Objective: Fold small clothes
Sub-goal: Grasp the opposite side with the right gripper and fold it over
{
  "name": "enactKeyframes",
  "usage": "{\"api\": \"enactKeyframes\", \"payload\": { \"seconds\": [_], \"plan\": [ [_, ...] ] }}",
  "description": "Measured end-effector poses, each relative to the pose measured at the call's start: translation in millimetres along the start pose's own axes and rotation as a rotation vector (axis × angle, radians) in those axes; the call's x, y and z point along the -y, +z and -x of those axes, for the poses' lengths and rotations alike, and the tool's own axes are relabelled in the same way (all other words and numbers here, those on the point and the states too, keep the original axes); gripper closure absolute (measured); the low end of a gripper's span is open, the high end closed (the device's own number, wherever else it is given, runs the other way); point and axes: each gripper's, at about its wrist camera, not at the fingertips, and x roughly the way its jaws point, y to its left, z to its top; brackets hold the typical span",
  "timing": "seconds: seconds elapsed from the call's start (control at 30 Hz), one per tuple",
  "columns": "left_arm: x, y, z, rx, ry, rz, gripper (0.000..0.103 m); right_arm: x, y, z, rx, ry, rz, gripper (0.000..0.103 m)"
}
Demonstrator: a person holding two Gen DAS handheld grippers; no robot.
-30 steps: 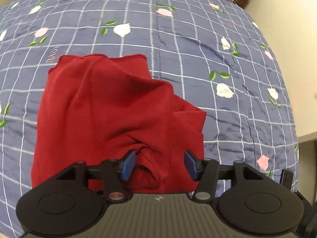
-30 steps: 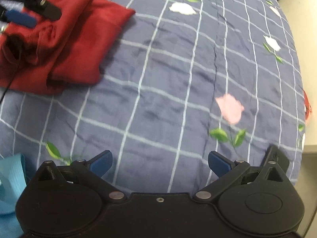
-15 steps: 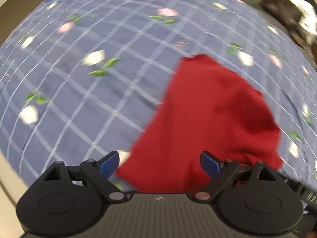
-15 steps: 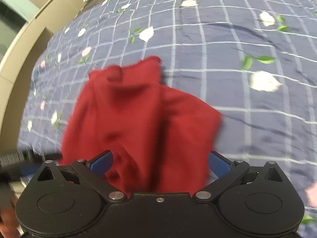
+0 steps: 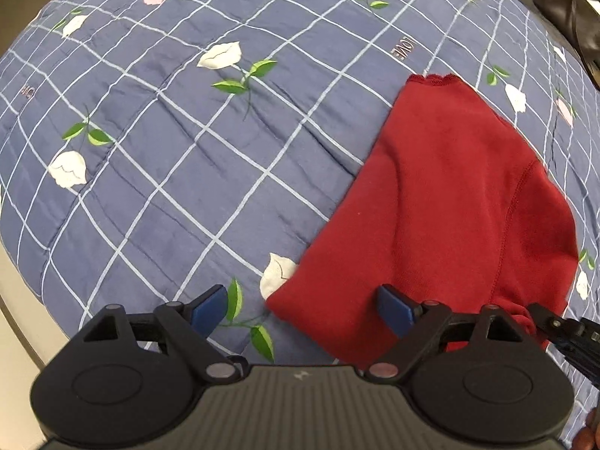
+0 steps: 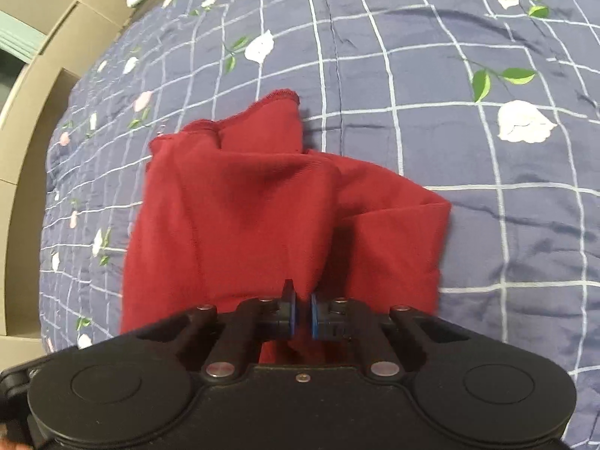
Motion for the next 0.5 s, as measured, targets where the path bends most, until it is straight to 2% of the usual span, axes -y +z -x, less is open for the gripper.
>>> {"api": "enactKeyframes", "payload": {
  "seconds": [0.1, 0.5],
  "plan": [
    [3, 0, -1, -0.004, -0.003, -0.031, 0.014, 7, -6, 19, 0.013, 0.038, -0.002, 0.097],
    [20, -16, -12, -0.059, 0.024, -0.132, 0.015, 37, -30, 20, -0.034, -0.048, 0.017, 0.097]
  ]
}}
